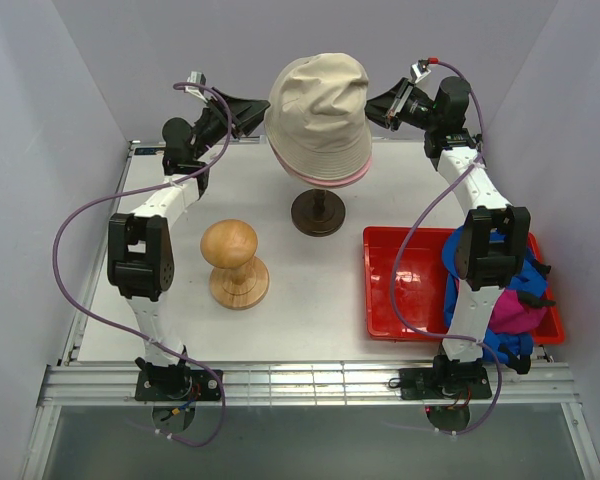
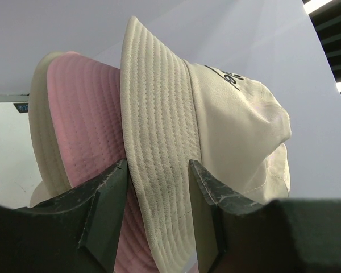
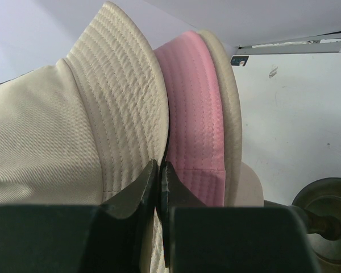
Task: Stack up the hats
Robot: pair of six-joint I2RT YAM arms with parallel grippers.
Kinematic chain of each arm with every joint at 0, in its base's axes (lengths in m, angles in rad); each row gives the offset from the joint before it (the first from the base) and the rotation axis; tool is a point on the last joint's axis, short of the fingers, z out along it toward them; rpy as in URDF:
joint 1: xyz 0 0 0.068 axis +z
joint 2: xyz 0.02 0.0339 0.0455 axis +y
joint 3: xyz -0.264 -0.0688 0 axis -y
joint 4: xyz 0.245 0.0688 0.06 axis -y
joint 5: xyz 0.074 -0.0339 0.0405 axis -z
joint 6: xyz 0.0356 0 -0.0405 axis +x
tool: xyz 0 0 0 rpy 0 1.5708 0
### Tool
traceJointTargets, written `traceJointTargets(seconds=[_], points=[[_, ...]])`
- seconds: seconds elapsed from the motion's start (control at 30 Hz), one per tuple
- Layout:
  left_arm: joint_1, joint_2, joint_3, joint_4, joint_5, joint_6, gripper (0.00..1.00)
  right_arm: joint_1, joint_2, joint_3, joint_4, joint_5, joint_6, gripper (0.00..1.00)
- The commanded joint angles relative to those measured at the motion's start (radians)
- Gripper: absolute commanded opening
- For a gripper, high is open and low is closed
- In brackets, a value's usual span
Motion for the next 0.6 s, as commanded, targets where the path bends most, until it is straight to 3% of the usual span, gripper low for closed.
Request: traceJointTargets(seconds=[0.0, 0.23, 0.33, 0.37, 0.57], points=[[-0.006, -0.013, -0.003, 0.043, 0.020, -0.008, 0.56, 0.016, 0.042, 0.010, -0.061, -0.003, -0.050, 0.08], [-0.006, -0.006, 0.004, 0.075, 0.021, -0.028, 0.56, 0.016, 0.045, 0.013, -0.064, 0.000, -0.050, 0.08], [-0.007, 0.005, 0.017, 0.075, 0.021, -0.040, 0.45, 0.017, 0.046, 0.013, -0.062, 0.000, -0.050, 0.08], [-0.007, 0.010, 0.021, 0.077, 0.021, -0.044, 0.37, 0.019, 0.045, 0.014, -0.062, -0.001, -0.050, 0.08], [-0.009, 0.034, 0.027, 0.071, 0.000, -0.064, 0.11, 0.020, 0.046, 0.017, -0.067, 0.002, -0.048, 0.08]])
